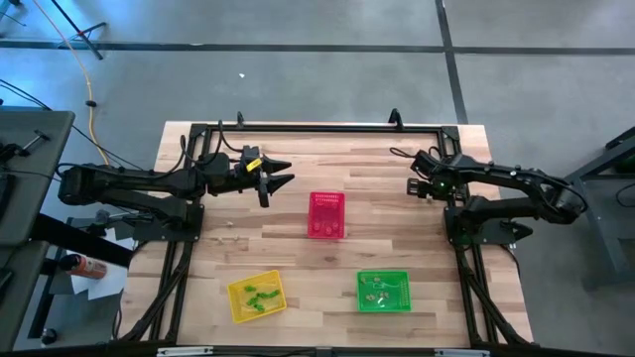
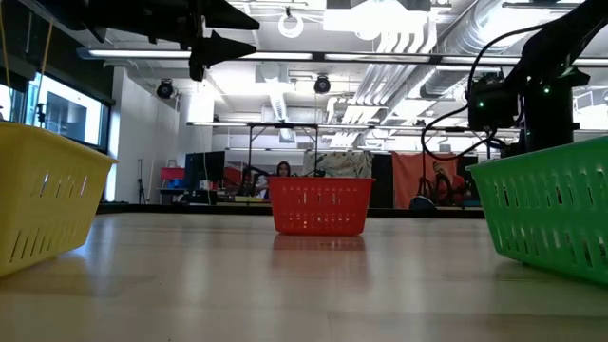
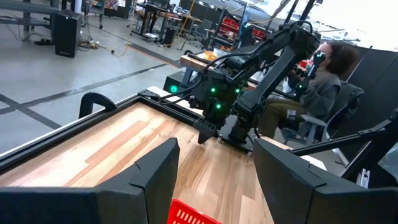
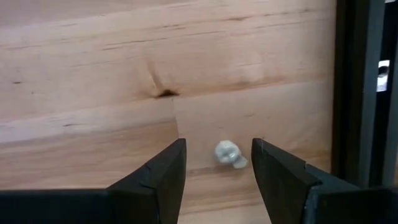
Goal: Sort Halloween decoration
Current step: Put the white skull toy into the green bin
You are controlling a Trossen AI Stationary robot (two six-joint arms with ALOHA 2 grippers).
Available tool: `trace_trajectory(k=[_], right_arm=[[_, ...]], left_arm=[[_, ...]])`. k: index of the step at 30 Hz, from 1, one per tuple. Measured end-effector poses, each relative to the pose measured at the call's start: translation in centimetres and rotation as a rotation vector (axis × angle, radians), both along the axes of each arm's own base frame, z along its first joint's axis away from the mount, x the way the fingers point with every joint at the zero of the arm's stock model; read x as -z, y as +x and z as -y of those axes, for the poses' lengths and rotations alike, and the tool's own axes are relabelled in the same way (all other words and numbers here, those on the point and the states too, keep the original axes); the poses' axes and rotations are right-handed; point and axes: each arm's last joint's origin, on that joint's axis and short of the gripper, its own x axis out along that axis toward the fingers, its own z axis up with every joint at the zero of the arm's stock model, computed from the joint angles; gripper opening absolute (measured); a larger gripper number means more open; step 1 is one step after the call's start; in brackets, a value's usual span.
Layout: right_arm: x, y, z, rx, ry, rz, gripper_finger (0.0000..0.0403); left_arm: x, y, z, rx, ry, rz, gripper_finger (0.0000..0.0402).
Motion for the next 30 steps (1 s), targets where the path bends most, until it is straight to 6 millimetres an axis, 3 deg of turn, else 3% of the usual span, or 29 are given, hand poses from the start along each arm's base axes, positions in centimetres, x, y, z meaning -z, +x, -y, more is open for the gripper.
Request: trace_trajectory(k=[18,30], right_arm=[[1.2,0.6,0.4,-0.086,0.059,-0.050,0.0174],[1.2,0.7,0.4,-0.107,0.061,-0.039,0.0067]], left_arm=[[0.0,0.0,0.0,-0.001,-0.025,0.006,0.0197],[0.0,0.0,0.0,-0.001,-0.025,0.006,0.0197]])
